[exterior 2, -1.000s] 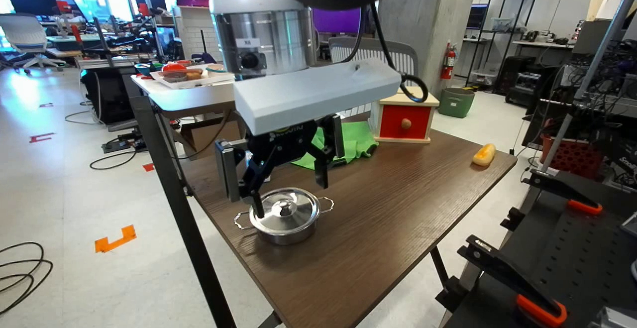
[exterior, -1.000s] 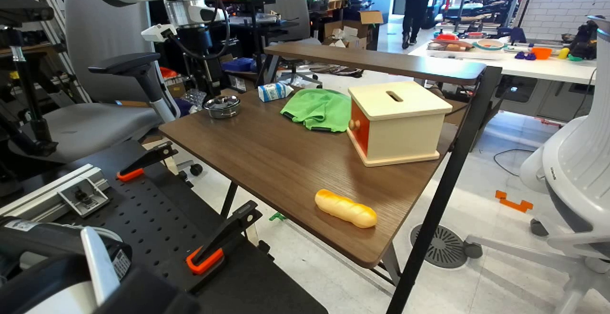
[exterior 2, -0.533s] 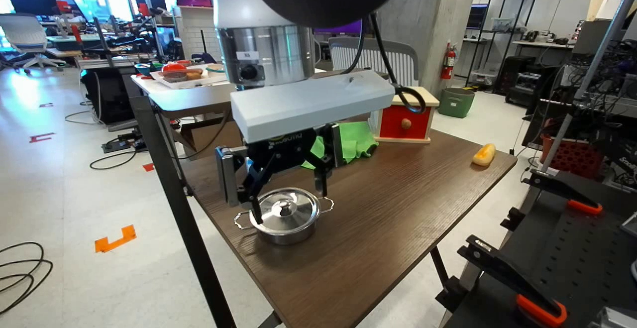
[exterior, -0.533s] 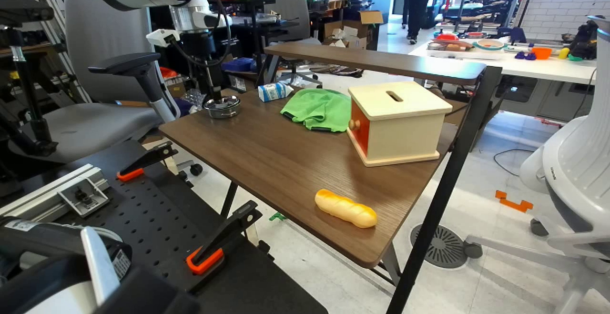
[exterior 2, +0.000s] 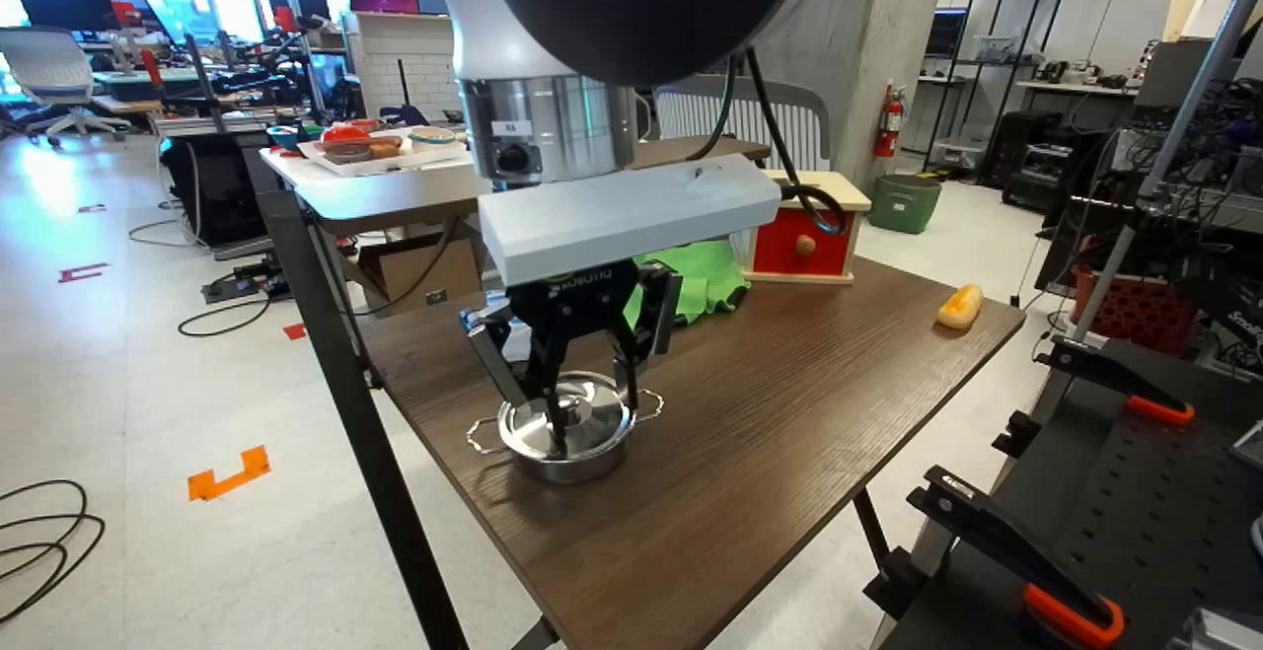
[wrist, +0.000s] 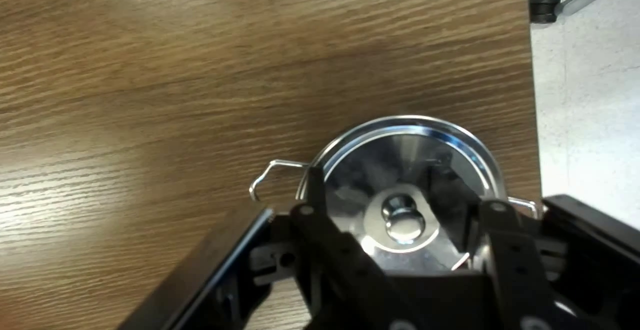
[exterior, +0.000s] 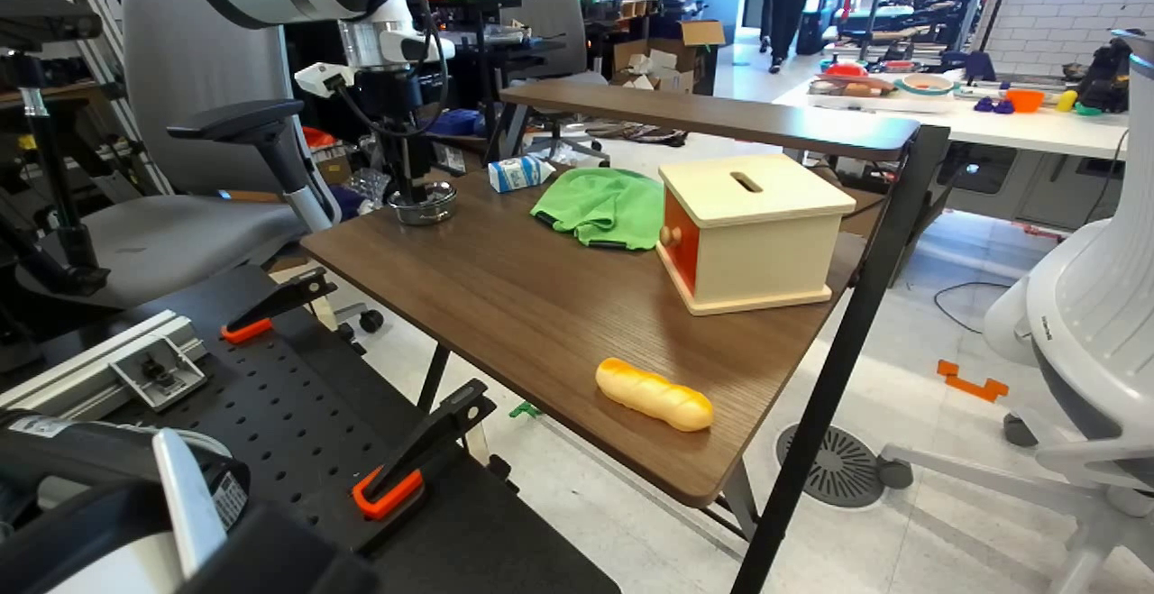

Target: Remove the lid from the pot and put it on the table

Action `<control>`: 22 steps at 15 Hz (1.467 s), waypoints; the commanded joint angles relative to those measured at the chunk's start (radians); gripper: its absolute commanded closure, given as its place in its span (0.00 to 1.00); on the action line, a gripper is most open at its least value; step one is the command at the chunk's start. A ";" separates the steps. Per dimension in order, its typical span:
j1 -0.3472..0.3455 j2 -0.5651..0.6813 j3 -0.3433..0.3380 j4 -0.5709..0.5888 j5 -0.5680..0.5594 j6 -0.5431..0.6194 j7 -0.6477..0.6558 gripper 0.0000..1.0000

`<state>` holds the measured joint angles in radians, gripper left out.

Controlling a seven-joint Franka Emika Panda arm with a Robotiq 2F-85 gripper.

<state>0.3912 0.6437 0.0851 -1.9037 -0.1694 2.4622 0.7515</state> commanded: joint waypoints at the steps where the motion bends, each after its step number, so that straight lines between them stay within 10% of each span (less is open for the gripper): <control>1: 0.010 0.026 -0.028 0.041 0.016 0.001 -0.022 0.33; 8: 0.019 0.057 -0.034 0.070 0.013 -0.004 -0.038 0.00; 9: 0.022 0.060 -0.038 0.072 0.010 -0.002 -0.034 0.37; 11: 0.029 0.064 -0.043 0.078 0.003 -0.007 -0.032 0.34; 19: 0.040 0.074 -0.042 0.092 0.003 -0.018 -0.041 0.92; 22: 0.044 0.065 -0.045 0.088 -0.001 -0.031 -0.043 0.96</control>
<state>0.4160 0.6835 0.0614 -1.8340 -0.1704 2.4557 0.7281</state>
